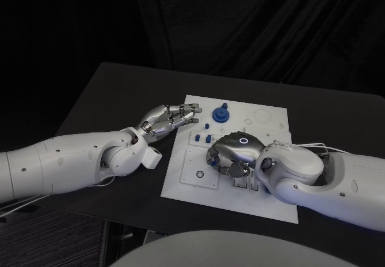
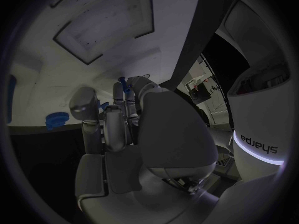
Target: Assemble the parts on the task board
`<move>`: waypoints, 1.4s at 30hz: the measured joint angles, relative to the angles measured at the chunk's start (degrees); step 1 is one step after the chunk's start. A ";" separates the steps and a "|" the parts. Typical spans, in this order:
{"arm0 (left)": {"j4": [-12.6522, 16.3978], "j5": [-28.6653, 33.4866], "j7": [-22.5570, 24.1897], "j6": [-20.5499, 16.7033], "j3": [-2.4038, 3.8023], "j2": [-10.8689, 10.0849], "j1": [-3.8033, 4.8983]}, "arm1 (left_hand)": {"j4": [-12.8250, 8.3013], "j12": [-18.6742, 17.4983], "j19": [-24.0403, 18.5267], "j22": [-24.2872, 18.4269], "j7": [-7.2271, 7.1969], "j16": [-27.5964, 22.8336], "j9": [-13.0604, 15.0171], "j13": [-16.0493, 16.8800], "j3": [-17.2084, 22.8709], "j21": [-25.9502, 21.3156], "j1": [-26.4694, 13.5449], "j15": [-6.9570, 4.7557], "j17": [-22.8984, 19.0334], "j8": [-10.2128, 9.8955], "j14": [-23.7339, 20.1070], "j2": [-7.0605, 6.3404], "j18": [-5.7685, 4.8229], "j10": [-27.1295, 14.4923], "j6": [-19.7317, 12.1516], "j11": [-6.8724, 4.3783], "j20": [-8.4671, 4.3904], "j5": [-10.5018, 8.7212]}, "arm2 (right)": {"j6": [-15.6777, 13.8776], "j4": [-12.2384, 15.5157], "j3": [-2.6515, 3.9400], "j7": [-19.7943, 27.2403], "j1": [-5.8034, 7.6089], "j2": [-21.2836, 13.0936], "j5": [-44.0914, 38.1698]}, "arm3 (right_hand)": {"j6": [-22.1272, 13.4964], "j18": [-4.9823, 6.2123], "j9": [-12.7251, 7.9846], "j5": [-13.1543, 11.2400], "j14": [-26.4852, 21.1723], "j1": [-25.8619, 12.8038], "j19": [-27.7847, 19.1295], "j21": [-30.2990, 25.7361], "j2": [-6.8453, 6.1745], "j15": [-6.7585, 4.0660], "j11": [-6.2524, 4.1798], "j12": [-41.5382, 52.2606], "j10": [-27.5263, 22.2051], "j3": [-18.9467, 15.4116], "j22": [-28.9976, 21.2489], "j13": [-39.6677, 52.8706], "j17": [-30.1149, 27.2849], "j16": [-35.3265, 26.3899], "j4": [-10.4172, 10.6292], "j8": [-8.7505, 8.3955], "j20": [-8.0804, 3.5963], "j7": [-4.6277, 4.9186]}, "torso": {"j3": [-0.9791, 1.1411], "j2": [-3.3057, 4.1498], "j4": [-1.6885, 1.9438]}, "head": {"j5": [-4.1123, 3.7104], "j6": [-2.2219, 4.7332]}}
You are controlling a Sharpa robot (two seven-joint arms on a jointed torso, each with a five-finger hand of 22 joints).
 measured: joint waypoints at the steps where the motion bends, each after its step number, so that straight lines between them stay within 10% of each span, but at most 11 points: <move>1: -0.01 0.00 -0.01 0.02 0.00 0.00 -0.01 | 0.00 0.00 0.00 0.00 0.00 0.00 0.00 0.00 0.00 0.00 0.00 0.00 0.00 0.00 0.00 0.00 0.00 0.00 0.00 0.00 0.00 0.00 | 0.01 -0.03 0.00 0.00 0.00 0.00 0.00 | -0.25 0.00 -0.03 -0.21 0.00 0.00 0.00 -0.22 0.00 0.00 0.00 -0.20 0.00 0.00 0.00 -0.06 0.00 0.00 0.00 -0.41 0.00 0.25 | 0.01 0.00 -0.01 | -0.03 0.00; 5: -0.05 0.00 -0.05 0.08 0.00 0.01 -0.05 | -0.16 0.00 0.21 0.11 0.00 0.00 -0.06 0.00 0.16 0.00 0.00 0.20 0.00 0.00 0.20 0.00 -0.01 0.00 0.00 0.00 0.21 0.00 | 0.21 -0.40 -0.04 -0.09 -0.12 0.06 0.00 | -5.82 0.00 -1.80 -5.24 -0.34 -0.76 -1.32 -2.77 -0.71 0.87 0.66 -1.39 -2.16 0.23 0.00 -0.37 0.00 -1.09 0.28 -4.91 0.46 0.98 | 0.01 -0.01 -0.01 | -0.08 0.00; 12: -0.09 -0.01 -0.12 0.18 0.00 0.04 -0.10 | -0.16 0.00 0.21 0.11 0.00 0.00 -0.06 0.00 0.16 0.00 0.00 0.20 0.00 0.00 0.20 0.00 -0.01 0.00 0.00 0.00 0.21 0.00 | 1.14 -0.66 -0.06 -0.48 -0.36 0.16 0.00 | -12.09 0.00 -4.88 -12.20 -3.02 -1.89 -5.33 -10.03 -1.42 2.93 2.87 -2.12 -10.10 -1.63 -0.01 0.29 0.00 -3.55 1.56 -9.97 2.26 -0.59 | 0.02 0.00 -0.02 | -0.08 0.00; 30: -0.23 -0.03 -0.24 0.45 0.00 0.11 -0.26 | 0.00 -0.27 0.20 0.21 0.00 0.00 -0.05 0.00 0.32 0.00 0.00 0.40 0.00 0.00 0.00 0.00 -0.01 0.00 0.00 0.00 0.20 0.00 | 0.08 1.21 -0.11 -0.42 -0.21 -3.44 -0.01 | -11.56 0.93 -6.74 -15.69 -3.80 -2.08 -5.63 -12.03 -1.18 2.97 3.38 -0.13 -15.28 -5.62 -0.02 1.18 -0.58 -3.78 3.26 -10.48 2.57 -1.31 | 0.03 0.00 -0.02 | -0.40 0.00; 35: -0.06 -0.03 -0.20 0.41 0.00 -0.31 -0.28 | 0.00 -0.27 0.20 -0.12 0.00 -0.01 -0.05 0.00 0.32 0.00 -0.01 0.40 0.00 0.00 0.00 0.00 0.00 0.00 0.00 0.00 0.20 0.00 | -0.38 3.86 -0.10 -0.74 3.74 -7.19 1.19 | -5.93 0.92 -6.88 -13.91 -3.31 -1.40 -4.61 -10.64 -0.51 3.45 3.67 -0.13 -14.91 -6.06 -0.02 -0.05 0.01 -2.88 3.74 -9.10 3.03 1.11 | 0.03 -0.02 -0.03 | -0.41 0.00; 42: 0.81 -0.03 0.73 -0.40 0.00 -1.16 -0.30 | 0.01 2.63 -1.91 -4.10 0.52 -0.26 -0.07 0.20 1.59 -0.64 0.52 -0.89 -0.21 0.46 -0.75 -0.52 0.00 2.21 0.52 0.06 -1.90 1.87 | 0.60 5.93 -0.01 -2.33 9.35 -12.29 5.43 | -4.27 -0.94 -8.36 -7.19 -0.24 0.37 3.00 3.93 -0.74 3.43 3.77 -3.07 -11.97 -3.77 -0.02 -4.30 0.05 4.67 3.97 -10.84 2.95 1.03 | 0.04 -0.10 -0.03 | -0.94 0.00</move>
